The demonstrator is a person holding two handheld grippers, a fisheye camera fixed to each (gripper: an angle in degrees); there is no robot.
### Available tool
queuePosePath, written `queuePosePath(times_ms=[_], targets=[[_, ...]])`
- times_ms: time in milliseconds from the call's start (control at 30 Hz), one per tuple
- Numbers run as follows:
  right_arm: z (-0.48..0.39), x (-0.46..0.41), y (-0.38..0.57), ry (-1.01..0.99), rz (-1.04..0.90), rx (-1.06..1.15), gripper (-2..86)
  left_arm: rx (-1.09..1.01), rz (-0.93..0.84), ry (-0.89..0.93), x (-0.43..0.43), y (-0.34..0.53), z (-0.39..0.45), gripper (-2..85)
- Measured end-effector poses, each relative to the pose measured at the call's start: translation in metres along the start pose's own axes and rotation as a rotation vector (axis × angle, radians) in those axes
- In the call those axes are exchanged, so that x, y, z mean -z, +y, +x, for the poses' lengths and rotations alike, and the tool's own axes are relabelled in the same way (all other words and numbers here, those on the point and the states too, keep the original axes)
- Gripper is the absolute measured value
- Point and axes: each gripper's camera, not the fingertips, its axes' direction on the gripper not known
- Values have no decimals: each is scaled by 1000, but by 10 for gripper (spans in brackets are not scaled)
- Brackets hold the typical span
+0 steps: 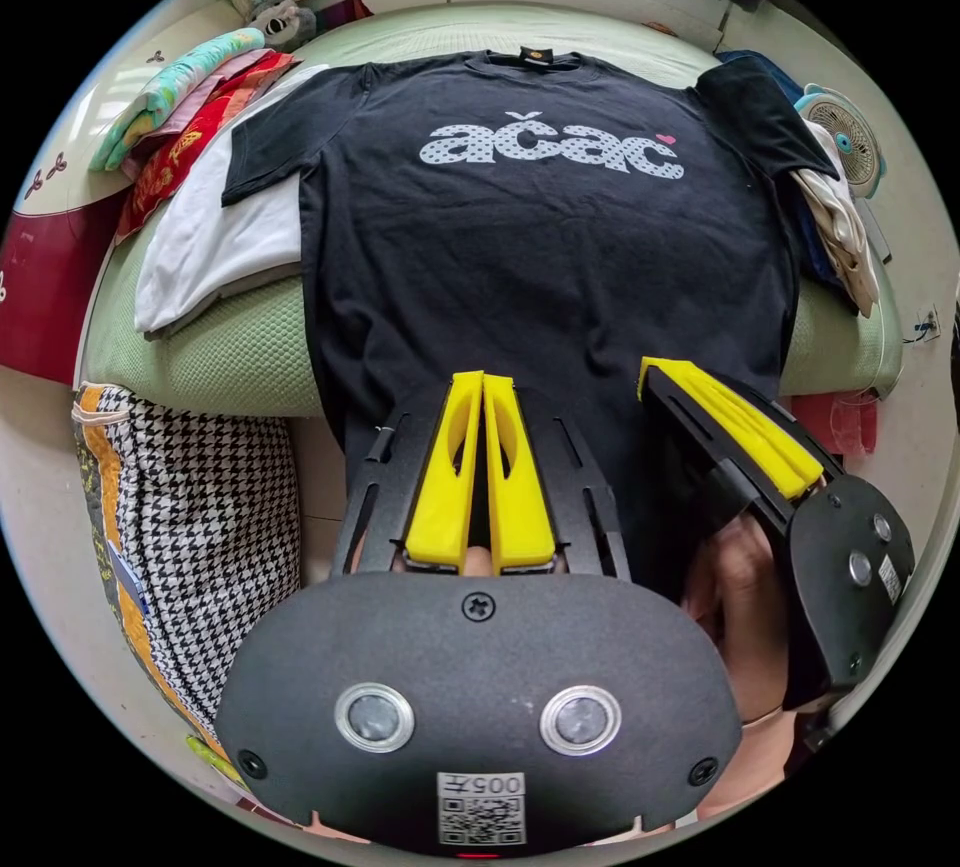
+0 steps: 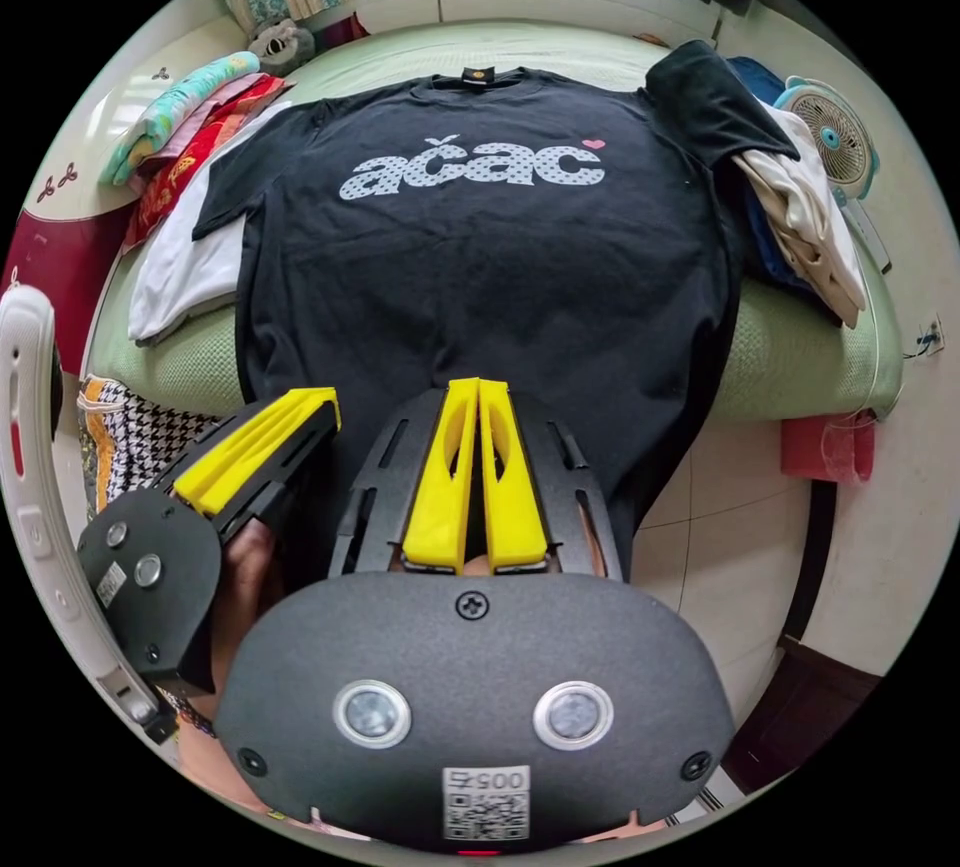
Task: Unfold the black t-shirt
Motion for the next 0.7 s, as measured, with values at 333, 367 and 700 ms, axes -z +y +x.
queuePosePath(times_ms=[333, 367, 700], targets=[[-7, 1, 1, 16, 0, 6, -9, 0, 0, 0, 0, -1, -1, -2], [-7, 1, 1, 17, 0, 6, -9, 0, 0, 1, 0, -1, -1, -2], [-12, 2, 1, 26, -1, 9, -9, 0, 0, 1, -1, -2, -1, -2]])
